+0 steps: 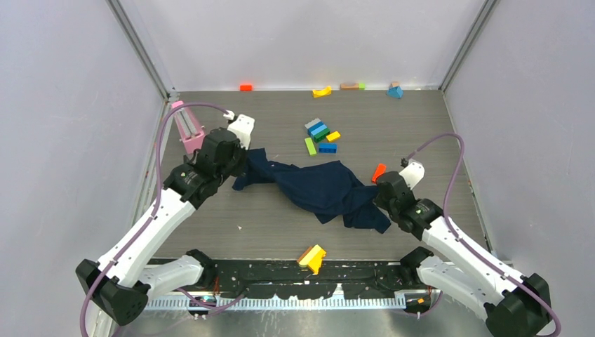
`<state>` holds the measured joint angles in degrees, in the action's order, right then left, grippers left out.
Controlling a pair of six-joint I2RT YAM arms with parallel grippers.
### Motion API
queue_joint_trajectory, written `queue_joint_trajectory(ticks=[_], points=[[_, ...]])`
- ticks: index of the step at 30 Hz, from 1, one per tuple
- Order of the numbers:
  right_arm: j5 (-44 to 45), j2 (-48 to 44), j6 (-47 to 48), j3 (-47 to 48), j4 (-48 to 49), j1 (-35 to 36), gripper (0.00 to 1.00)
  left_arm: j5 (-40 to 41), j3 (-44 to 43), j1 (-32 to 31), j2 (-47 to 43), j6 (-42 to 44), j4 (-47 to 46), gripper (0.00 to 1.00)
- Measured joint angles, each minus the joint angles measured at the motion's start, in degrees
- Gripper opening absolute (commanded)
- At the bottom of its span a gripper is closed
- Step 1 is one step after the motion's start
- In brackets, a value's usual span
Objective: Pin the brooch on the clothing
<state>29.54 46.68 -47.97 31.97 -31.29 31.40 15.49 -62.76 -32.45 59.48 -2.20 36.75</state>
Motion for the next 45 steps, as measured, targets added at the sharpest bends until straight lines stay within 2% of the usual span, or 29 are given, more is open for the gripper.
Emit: queue_joint_trajectory(ticks=[5,8,11,17,21,28,31,37,41,45], points=[[2.16,3.3,1.75,-1.31,2.12,0.0,0.01,-0.76,0.0,1.03,1.31,-2.27,-0.37,0.0],[4.66,7.78,5.35,1.99,2.89,-0.57,0.01,-2.91,-0.83,3.13,4.42,-4.55,-0.44,0.0],[5.73,13.07,10.16,11.63,2.67,-2.49,0.01,-4.7,-4.59,5.68,8.9,-6.82,0.15,0.0],[4.85,18.53,19.56,40.02,2.21,-5.77,0.0,-6.21,-19.28,7.06,11.63,-8.44,1.22,0.0],[2.67,17.73,24.0,55.84,0.66,-6.01,0.0,-7.5,-30.91,7.04,10.03,-7.19,0.04,0.0],[-3.8,9.53,27.5,72.02,-3.61,-6.01,0.01,-12.13,-48.06,7.04,4.48,-3.54,3.02,0.0],[-7.41,5.33,28.24,76.39,-4.57,-6.01,0.01,-15.69,-54.62,7.04,2.03,-3.1,5.07,0.0],[-13.33,-1.75,28.41,82.03,-4.74,-6.01,0.01,-20.98,-60.46,7.04,-2.71,-3.54,7.13,0.0],[-14.51,-2.95,28.41,82.09,-5.01,-6.01,0.01,-23.32,-61.24,7.04,-3.89,-4.44,7.3,0.0],[-13.73,-2.86,28.83,78.12,-5.86,-6.01,0.01,-24.09,-59.65,7.04,-3.78,-4.87,7.52,0.0]])
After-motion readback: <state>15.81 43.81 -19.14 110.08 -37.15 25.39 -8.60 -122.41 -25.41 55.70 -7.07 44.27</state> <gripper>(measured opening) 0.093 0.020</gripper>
